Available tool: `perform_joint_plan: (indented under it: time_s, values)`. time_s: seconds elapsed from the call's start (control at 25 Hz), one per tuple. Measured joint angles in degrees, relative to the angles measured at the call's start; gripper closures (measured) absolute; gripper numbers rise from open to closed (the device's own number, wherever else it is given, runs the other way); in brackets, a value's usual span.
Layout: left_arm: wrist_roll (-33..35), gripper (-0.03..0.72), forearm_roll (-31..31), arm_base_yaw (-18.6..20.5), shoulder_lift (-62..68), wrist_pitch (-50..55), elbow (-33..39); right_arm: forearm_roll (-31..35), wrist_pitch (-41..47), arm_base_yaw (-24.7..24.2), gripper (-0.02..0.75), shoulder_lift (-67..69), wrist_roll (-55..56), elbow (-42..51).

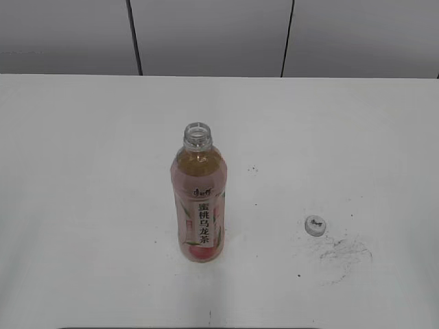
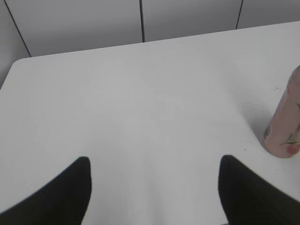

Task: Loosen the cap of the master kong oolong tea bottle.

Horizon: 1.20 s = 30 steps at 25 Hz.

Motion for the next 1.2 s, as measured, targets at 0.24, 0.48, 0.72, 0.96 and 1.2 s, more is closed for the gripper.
perform_joint_plan:
  time_s: [0.24, 0.48, 0.72, 0.96, 1.2]
  values:
    - [0.0, 0.196, 0.0, -2.33, 0.0, 0.0, 0.0, 0.09, 0.0, -5.29, 0.256, 0.0, 0.0, 0.0]
    - [0.0, 0.198, 0.0, -2.44, 0.0, 0.0, 0.0, 0.2, 0.0, -3.55, 0.256, 0.0, 0.0, 0.0]
    - [0.0, 0.198, 0.0, -2.44, 0.0, 0.0, 0.05, 0.2, 0.0, -3.5, 0.256, 0.0, 0.06, 0.0]
    - [0.0, 0.198, 0.0, -2.44, 0.0, 0.0, 0.05, 0.2, 0.0, -3.5, 0.256, 0.0, 0.06, 0.0]
    - [0.0, 0.198, -0.07, -2.44, 0.0, 0.0, 0.05, 0.2, 0.0, -3.5, 0.256, 0.0, 0.06, 0.0]
